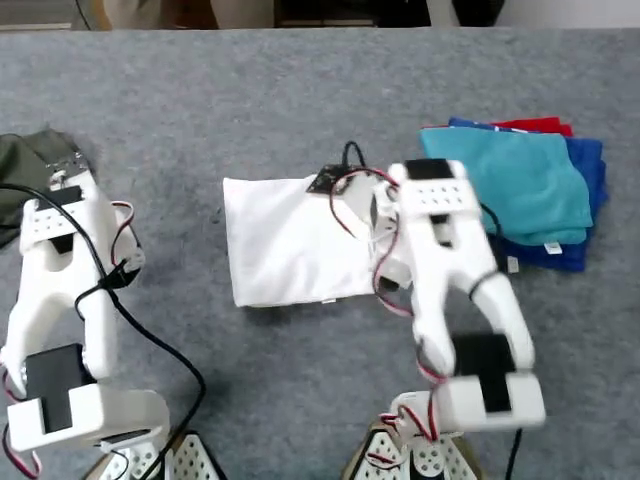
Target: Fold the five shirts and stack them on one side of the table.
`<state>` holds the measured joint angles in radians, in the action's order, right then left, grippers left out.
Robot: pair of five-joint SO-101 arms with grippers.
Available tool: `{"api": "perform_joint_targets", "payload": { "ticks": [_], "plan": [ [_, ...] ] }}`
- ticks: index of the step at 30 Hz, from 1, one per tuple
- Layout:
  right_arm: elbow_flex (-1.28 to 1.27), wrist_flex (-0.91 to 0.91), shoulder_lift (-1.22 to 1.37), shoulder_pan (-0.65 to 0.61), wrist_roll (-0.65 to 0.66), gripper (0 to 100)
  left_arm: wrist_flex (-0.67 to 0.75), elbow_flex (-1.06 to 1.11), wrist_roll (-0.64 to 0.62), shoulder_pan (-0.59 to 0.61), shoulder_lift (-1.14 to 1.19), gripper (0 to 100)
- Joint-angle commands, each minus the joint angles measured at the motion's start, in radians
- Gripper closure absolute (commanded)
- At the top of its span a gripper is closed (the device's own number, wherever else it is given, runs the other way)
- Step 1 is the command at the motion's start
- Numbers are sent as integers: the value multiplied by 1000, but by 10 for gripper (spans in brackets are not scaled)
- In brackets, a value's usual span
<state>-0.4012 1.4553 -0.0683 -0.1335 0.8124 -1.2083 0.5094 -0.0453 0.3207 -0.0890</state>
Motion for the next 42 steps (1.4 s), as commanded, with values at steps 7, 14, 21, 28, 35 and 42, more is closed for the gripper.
{"api": "perform_joint_targets", "payload": {
  "ticks": [7,14,21,28,35,42],
  "plan": [
    [-53,-21,-232,-21,-160,995,117,-285,-124,-353,22,980],
    [-142,-118,-237,-22,-319,995,58,-594,-219,-508,317,980],
    [-196,-295,-232,-50,-402,995,40,-845,-215,-430,601,980],
    [-374,-735,-166,-174,-480,995,11,-898,-210,-423,691,980],
    [-226,-671,73,-94,-519,996,18,-898,-210,-427,699,980],
    [35,-373,182,13,-512,996,11,-898,-209,-423,693,980]
  ]
}}
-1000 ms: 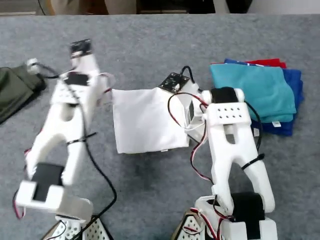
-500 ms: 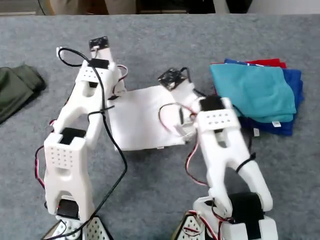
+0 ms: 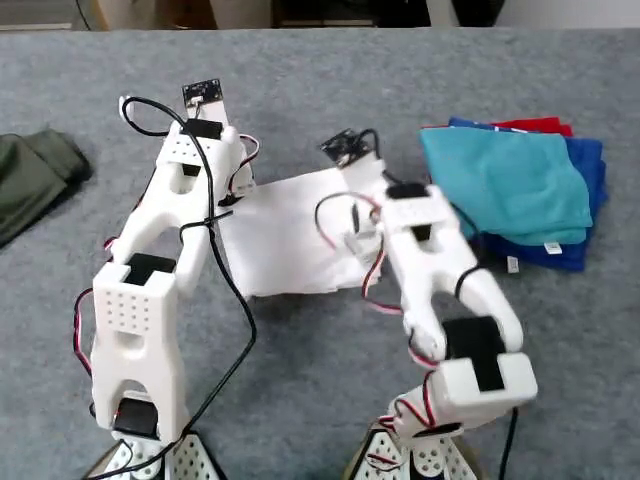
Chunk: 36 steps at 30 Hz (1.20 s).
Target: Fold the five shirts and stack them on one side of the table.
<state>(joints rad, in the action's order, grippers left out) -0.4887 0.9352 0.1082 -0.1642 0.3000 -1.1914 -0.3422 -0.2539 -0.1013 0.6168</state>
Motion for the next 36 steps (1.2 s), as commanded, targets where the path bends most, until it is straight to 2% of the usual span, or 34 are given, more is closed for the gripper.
{"api": "perform_joint_targets", "payload": {
  "ticks": [1,5,10,16,20,25,29,32,36],
  "plan": [
    [168,227,2,44,0,996,-9,-46,0,0,-16,980],
    [289,460,-42,50,2,996,-49,-64,0,15,-18,980],
    [306,535,-226,84,38,996,-106,-74,0,31,-19,980],
    [280,735,-521,22,103,994,-241,-143,49,21,-145,980],
    [170,726,-659,18,106,993,-325,-166,51,21,-300,980],
    [1,695,-756,10,103,993,-419,-64,138,43,-447,980],
    [-101,667,-757,8,-60,980,-374,129,180,140,-555,980],
    [-163,597,-757,8,-206,900,-281,339,218,218,-657,980],
    [-196,489,-757,-18,-399,795,-186,690,292,245,-865,980]
  ]
}}
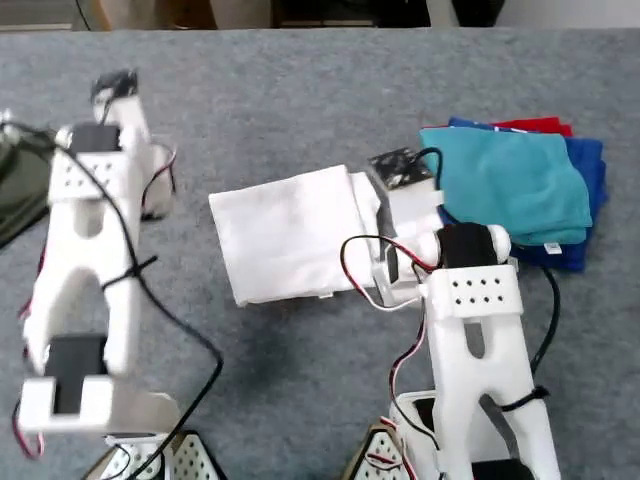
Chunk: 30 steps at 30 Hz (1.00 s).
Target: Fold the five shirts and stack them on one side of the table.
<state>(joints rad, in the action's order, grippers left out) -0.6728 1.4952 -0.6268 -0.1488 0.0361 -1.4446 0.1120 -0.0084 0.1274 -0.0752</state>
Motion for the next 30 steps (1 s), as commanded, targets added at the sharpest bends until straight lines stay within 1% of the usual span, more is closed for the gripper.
{"api": "perform_joint_targets", "payload": {
  "ticks": [1,4,6,8,11,15,18,21,25,28,30],
  "plan": [
    [-12,-92,-22,-50,-189,778,112,328,61,25,-237,980],
    [-4,-160,-22,-110,-324,746,262,585,86,81,-414,980],
    [-7,-215,-18,-143,-402,743,350,730,86,121,-507,980],
    [-4,-259,13,-168,-488,742,410,847,94,172,-565,980],
    [-2,-315,97,-188,-606,742,485,970,144,238,-596,980],
    [30,-354,228,-186,-690,724,546,1077,176,307,-596,980],
    [79,-356,321,-189,-750,626,560,1114,187,327,-607,980],
    [116,-397,418,-191,-775,532,560,1109,186,325,-607,980],
    [131,-502,555,-193,-775,523,560,1111,189,324,-607,980],
    [148,-539,647,-193,-776,525,560,1111,189,324,-607,980],
    [171,-537,699,-196,-776,563,560,1111,189,324,-607,980]
  ]
}}
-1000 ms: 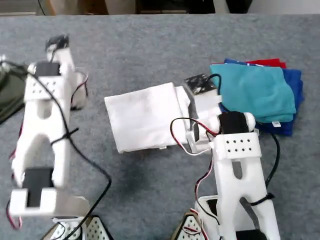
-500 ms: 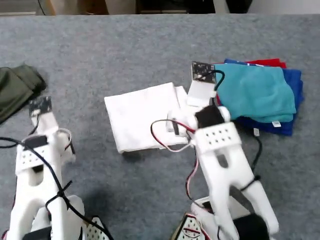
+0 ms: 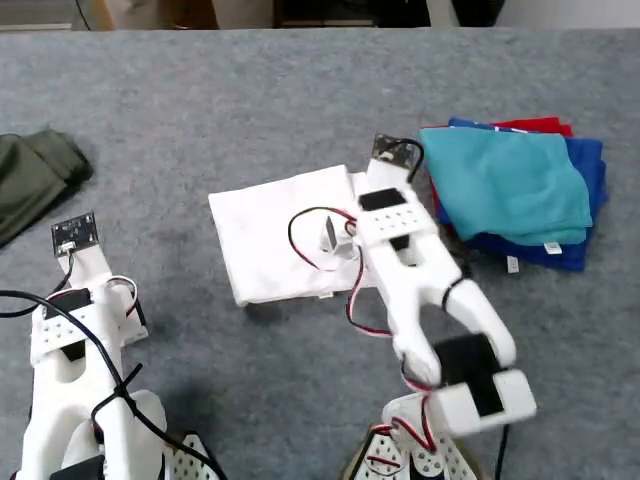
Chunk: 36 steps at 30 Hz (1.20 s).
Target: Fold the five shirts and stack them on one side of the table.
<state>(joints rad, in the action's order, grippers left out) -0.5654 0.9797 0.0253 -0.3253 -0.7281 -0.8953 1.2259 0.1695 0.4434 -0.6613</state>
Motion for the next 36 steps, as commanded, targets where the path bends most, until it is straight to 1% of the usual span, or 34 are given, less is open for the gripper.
{"api": "perform_joint_targets", "payload": {
  "ticks": [1,8,10,12,16,20,23,27,32,36],
  "plan": [
    [71,-15,62,-19,-12,594,11,-3,12,8,-21,980],
    [130,40,81,-16,2,878,11,-3,12,8,-21,980],
    [154,74,81,-16,37,938,11,-3,12,8,-21,980],
    [188,115,81,-13,60,969,11,-3,12,8,-21,980],
    [254,167,81,12,71,995,11,-3,12,8,-21,980],
    [375,236,81,61,163,996,11,-3,12,8,-21,980],
    [519,307,81,105,272,996,11,-3,12,8,-21,980],
    [754,390,88,159,460,996,11,-5,12,8,-21,980],
    [992,377,99,260,724,996,11,-5,12,8,-21,980],
    [1096,365,173,404,825,996,11,-5,12,9,-21,980]
  ]
}}
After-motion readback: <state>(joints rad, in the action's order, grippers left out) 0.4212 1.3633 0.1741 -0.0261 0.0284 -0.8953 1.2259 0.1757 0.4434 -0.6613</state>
